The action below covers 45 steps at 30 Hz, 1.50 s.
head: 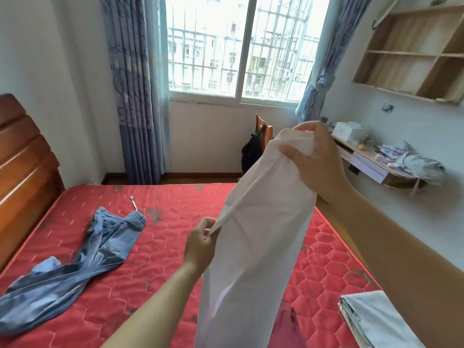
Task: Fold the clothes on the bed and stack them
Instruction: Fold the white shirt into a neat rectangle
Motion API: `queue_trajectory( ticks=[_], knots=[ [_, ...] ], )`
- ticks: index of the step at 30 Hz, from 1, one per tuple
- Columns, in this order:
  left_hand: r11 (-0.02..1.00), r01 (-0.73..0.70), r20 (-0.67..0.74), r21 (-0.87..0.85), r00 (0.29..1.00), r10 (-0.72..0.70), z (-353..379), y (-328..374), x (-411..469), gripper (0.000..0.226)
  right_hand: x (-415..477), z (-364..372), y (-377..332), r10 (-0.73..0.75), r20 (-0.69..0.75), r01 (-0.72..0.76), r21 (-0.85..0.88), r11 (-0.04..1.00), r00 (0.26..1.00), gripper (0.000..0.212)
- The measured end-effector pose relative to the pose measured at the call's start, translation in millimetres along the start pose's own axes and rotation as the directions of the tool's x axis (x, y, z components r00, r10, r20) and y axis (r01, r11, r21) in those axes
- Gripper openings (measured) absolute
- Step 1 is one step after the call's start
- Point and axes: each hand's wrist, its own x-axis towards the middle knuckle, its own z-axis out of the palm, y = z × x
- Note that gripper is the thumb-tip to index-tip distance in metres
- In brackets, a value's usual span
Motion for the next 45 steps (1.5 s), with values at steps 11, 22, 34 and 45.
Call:
queue_trajectory(
  ticks=[11,22,34,45],
  knots=[
    [0.995,-0.096,0.176,0.003,0.98,0.094,-8,25,-13,0.028,10,-36,63,0.08,-0.059,-0.077,0.059,0.995,0.995,0.032],
    [0.975,-0.178,0.059,0.132,0.983,0.172,27,14,-52,0.011,20,-38,101,0.041,-0.044,-0.034,0.163,0.986,0.998,0.033],
    [0.974,-0.011,0.195,0.225,0.98,-0.034,43,-6,-58,0.022,18,-29,97,0.001,0.011,-0.003,0.199,0.98,1.0,0.03],
    [0.939,-0.122,-0.197,0.322,0.961,0.192,36,-12,-61,0.026,14,-44,139,0.112,-0.083,-0.096,0.172,0.98,0.99,0.033]
  ],
)
